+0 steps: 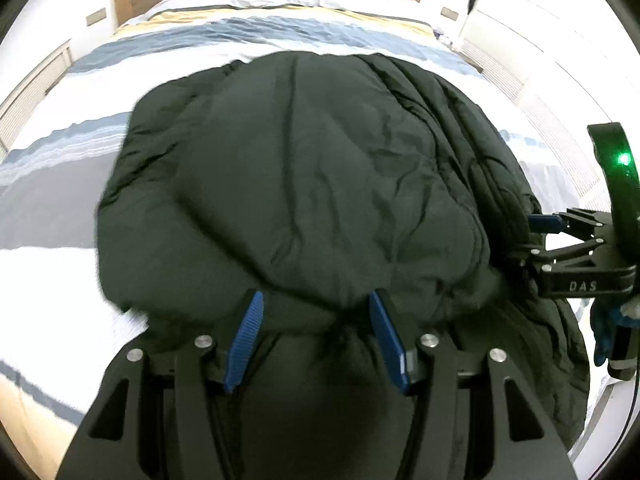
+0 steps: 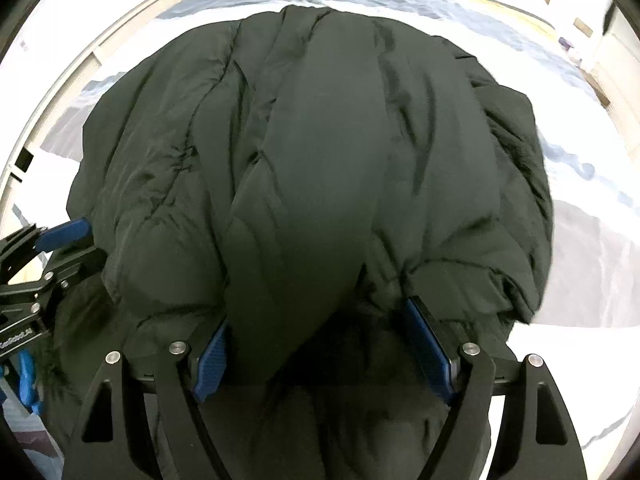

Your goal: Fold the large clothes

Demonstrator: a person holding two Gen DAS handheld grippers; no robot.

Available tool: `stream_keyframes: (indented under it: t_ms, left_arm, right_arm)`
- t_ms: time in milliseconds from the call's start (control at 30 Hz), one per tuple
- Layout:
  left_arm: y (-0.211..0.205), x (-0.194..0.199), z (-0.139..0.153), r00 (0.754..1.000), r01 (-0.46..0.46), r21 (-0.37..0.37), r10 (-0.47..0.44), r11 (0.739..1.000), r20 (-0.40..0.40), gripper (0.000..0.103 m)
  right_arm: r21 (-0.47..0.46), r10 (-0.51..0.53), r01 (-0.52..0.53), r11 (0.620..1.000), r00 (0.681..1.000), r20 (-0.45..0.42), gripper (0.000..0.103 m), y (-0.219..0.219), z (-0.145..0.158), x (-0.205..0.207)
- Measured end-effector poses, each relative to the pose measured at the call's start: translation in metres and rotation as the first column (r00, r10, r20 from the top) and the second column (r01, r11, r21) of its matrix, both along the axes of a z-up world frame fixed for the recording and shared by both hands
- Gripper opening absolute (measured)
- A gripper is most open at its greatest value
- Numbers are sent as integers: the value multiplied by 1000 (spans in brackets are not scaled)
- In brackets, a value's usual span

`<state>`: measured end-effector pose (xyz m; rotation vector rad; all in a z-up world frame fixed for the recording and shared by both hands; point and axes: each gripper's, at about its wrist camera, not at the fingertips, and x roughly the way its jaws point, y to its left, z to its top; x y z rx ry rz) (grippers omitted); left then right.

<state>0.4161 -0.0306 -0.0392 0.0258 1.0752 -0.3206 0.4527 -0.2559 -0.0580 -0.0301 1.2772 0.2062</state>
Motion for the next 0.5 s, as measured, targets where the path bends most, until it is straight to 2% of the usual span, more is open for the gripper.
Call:
stream_keyframes:
  t_ms: [233,500]
  left_arm:
    - [31,-36,31,998,-46,16,45,999,35,54]
    - [43,-67,54,996,-58,56,54,997,69,54]
  right_arm:
    - [-11,-4,5,1000,1000,6,78,4,23,-26]
    - [-24,-18,18,1000,1000,7,78,4,45,-53]
